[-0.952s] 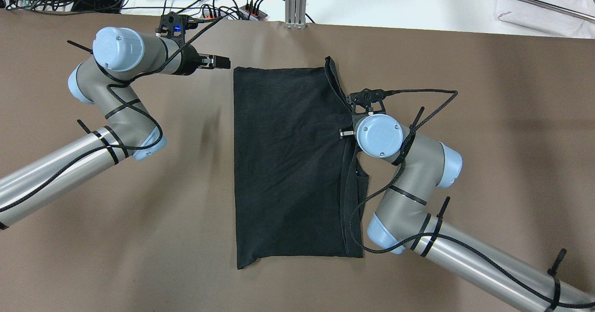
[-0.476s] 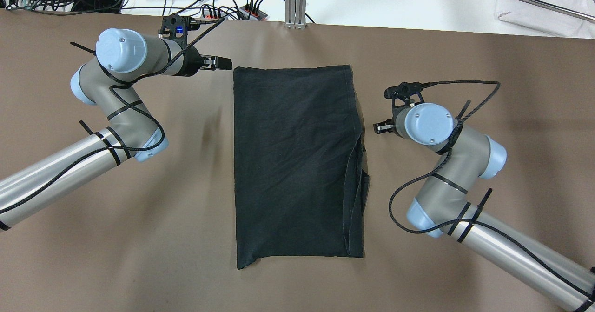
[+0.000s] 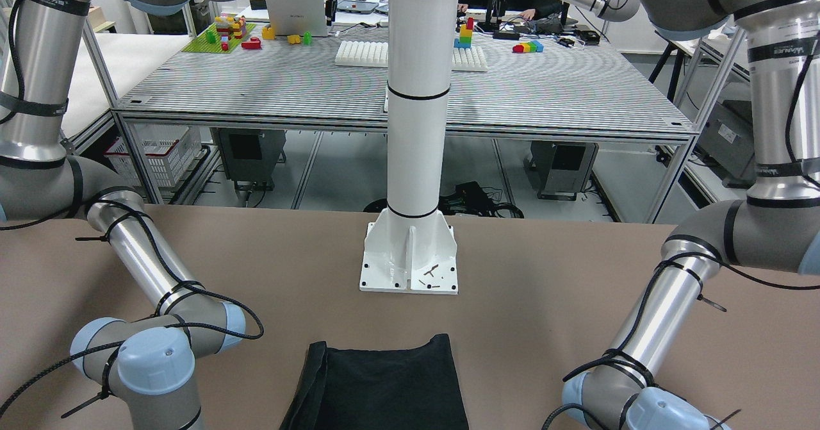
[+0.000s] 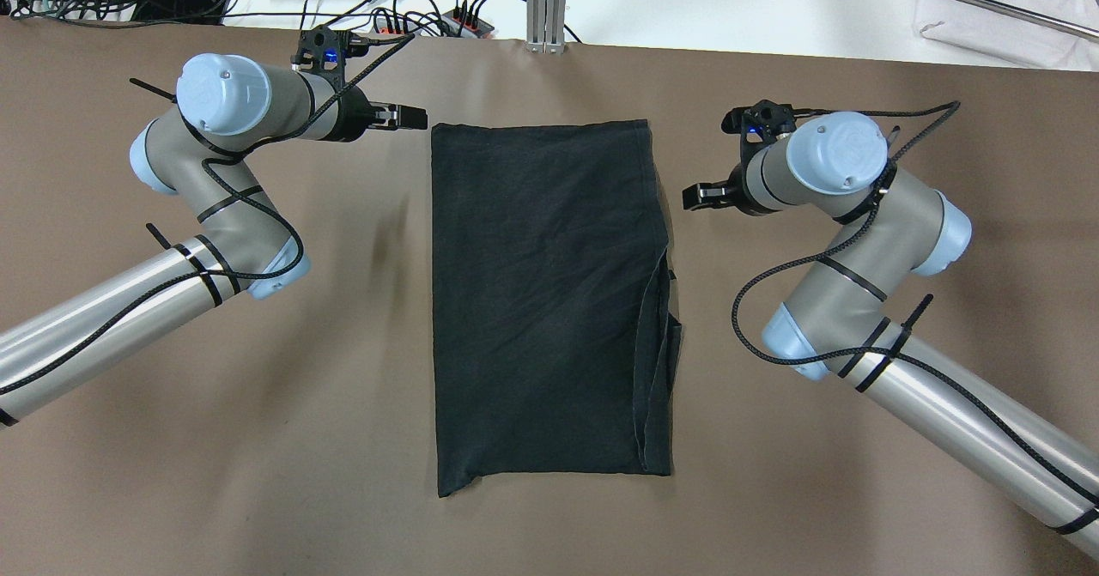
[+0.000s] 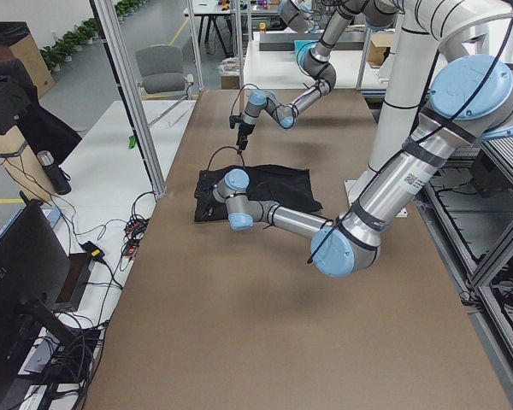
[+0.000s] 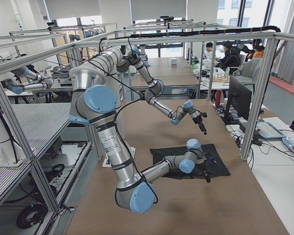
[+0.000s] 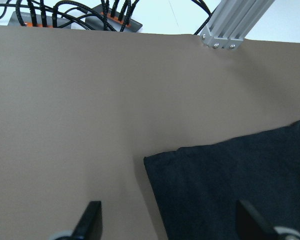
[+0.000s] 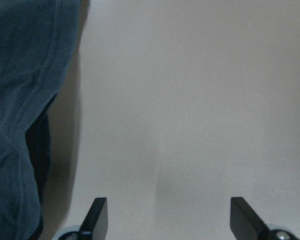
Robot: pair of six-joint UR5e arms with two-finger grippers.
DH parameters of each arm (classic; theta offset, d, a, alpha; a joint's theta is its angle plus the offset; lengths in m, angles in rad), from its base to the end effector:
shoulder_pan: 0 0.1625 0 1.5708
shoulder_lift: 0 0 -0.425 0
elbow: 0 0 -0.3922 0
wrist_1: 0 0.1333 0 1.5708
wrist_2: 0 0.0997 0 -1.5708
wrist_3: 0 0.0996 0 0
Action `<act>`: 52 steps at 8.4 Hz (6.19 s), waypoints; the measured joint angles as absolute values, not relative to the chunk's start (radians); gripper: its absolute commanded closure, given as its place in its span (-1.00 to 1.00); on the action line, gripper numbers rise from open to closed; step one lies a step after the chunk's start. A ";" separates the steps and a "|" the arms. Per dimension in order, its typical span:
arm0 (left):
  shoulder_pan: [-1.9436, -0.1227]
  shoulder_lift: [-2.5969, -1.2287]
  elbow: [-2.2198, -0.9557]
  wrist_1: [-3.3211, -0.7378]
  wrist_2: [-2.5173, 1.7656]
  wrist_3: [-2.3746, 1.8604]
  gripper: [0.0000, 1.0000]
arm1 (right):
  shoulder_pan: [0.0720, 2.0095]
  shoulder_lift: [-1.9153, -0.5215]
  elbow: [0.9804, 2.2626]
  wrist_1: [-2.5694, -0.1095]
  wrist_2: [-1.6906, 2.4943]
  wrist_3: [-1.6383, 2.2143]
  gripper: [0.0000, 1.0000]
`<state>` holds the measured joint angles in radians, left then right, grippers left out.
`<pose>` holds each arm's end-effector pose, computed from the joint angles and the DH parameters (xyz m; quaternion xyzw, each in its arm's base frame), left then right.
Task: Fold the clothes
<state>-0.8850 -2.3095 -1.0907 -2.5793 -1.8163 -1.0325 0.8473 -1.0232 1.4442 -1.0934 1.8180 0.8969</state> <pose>0.4142 -0.6784 0.3102 0.3090 0.5094 -0.0666 0.8004 -0.3929 -0.6094 0.3472 0.2166 -0.3887 0.0241 0.8952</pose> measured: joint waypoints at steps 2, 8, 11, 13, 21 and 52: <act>-0.886 -2.307 -1.091 -2.582 -1.816 -1.033 -0.89 | 0.845 -0.952 1.444 -1.072 1.836 1.045 -0.87; -0.891 -2.303 -1.088 -2.581 -1.817 -1.022 -0.88 | 0.767 -0.888 1.230 -0.676 1.842 1.194 -0.87; -0.898 -2.305 -1.087 -2.579 -1.816 -1.018 -0.89 | 0.759 -0.860 1.166 -0.648 1.840 1.194 -0.87; -0.902 -2.307 -1.087 -2.579 -1.817 -1.017 -0.89 | 0.757 -0.858 1.133 -0.640 1.839 1.192 -0.87; -0.897 -2.314 -1.087 -2.579 -1.816 -1.015 -0.89 | 0.760 -0.865 1.179 -0.709 1.839 1.307 -0.87; -0.899 -2.284 -1.085 -2.588 -1.785 -1.015 -0.89 | 0.396 -1.323 1.753 -0.839 1.749 1.676 -0.88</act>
